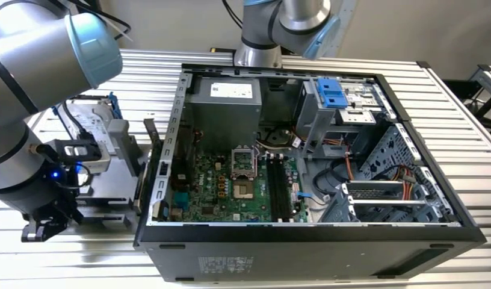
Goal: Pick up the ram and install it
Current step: 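Pick up the ram and move it above insertion slot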
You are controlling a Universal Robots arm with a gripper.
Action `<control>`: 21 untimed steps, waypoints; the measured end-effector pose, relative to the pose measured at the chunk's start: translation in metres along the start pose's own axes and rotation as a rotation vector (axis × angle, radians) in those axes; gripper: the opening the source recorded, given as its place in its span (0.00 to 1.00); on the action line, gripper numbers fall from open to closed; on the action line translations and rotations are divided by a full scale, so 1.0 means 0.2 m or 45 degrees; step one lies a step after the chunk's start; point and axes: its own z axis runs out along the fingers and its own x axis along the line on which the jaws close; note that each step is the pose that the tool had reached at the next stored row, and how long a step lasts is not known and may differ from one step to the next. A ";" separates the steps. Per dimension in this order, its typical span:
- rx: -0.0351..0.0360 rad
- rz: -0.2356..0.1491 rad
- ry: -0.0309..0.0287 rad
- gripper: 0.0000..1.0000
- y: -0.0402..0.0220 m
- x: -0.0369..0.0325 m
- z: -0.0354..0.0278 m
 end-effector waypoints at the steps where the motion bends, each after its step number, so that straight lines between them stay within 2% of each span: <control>1: 0.0000 0.000 0.0000 0.00 0.000 0.000 0.000; 12: 0.0005 0.000 -0.0004 0.00 0.000 0.000 -0.003; 21: 0.0001 0.000 -0.0001 0.00 0.001 -0.004 -0.068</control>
